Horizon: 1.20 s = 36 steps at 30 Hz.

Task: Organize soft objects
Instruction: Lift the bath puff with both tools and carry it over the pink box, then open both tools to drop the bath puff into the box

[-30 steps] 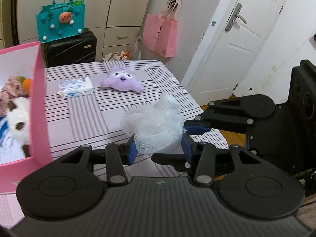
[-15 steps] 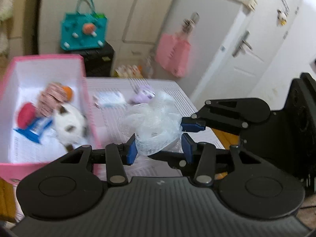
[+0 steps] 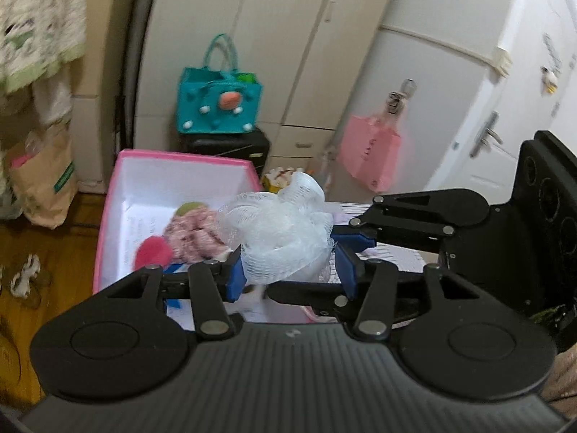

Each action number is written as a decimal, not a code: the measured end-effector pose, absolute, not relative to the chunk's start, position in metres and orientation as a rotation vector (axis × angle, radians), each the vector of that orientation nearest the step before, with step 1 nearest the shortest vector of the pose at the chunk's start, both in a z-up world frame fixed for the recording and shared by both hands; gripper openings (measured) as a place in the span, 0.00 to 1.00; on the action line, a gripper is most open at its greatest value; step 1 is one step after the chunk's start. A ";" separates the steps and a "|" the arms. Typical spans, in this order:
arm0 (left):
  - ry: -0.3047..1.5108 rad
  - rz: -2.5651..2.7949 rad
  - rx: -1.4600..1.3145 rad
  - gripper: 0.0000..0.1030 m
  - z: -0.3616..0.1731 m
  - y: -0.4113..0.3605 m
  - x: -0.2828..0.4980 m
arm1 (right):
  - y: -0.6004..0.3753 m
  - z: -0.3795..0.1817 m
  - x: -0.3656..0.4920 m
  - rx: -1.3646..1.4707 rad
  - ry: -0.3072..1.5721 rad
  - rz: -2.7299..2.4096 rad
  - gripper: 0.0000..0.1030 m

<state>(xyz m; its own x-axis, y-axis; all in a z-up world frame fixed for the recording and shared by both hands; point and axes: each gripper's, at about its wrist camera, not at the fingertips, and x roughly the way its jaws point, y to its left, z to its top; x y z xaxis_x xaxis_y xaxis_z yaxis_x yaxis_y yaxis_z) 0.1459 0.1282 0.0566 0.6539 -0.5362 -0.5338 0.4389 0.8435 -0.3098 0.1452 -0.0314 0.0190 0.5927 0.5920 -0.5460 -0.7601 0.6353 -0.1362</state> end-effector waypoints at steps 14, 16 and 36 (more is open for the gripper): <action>0.890 -0.415 -0.213 0.47 -0.013 0.162 0.220 | -0.005 -0.050 0.224 -0.193 0.818 0.924 0.40; 0.909 -0.408 -0.215 0.47 -0.020 0.165 0.224 | 0.000 -0.056 0.231 -0.202 0.849 0.928 0.42; 0.897 -0.335 -0.059 0.61 0.002 0.161 0.208 | -0.023 -0.022 0.211 -0.321 0.816 0.866 0.57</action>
